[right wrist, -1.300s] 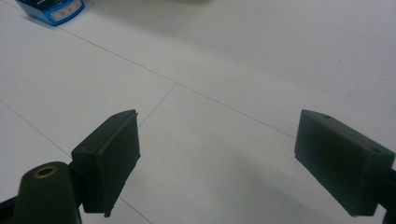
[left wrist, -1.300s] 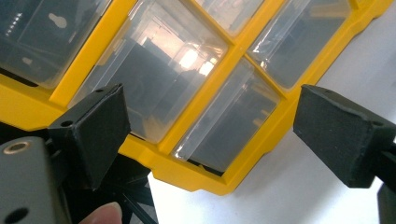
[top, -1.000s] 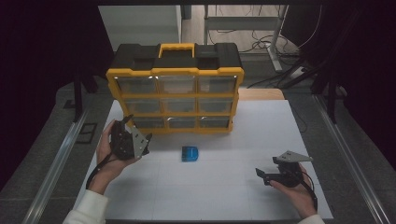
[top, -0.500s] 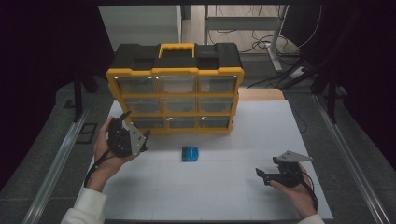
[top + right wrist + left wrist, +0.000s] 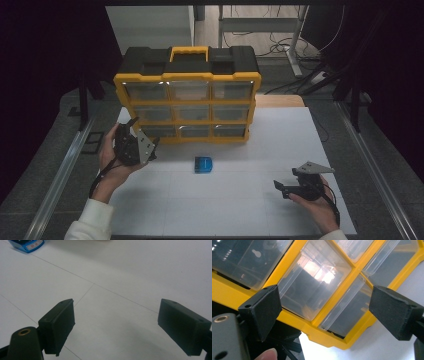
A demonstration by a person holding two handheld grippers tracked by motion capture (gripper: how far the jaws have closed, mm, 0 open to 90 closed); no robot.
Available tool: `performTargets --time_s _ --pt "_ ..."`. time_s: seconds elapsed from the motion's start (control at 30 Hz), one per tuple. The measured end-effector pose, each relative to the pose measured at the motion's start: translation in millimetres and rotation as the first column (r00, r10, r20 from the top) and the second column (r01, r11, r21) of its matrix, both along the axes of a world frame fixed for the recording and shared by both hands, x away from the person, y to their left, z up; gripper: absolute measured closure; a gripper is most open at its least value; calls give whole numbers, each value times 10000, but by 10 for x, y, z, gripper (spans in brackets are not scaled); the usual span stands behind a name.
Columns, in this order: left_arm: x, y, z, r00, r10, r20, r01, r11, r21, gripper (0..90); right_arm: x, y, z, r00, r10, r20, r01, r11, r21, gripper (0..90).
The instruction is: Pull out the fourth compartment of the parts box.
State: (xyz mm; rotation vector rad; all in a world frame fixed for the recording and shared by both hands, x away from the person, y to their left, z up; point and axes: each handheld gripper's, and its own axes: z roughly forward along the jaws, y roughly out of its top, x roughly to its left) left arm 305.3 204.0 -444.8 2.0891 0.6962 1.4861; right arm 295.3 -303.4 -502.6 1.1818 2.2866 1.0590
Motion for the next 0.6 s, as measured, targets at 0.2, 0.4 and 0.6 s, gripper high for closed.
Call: performTargets --time_s 0.2,0.4,0.6 --pt "6 22 22 9999 40 96 -40 10000 -27 113 -2 0 1 10000 -2 6 2 10000 -3 145" --pt "37 26 24 9999 34 150 -36 10000 92 113 1 1 -1 10000 2 -9 -2 10000 -10 145" --pt "68 8 34 9997 -99 242 92 9996 279 114 0 1 0 10000 1 1 -1 10000 -10 145"
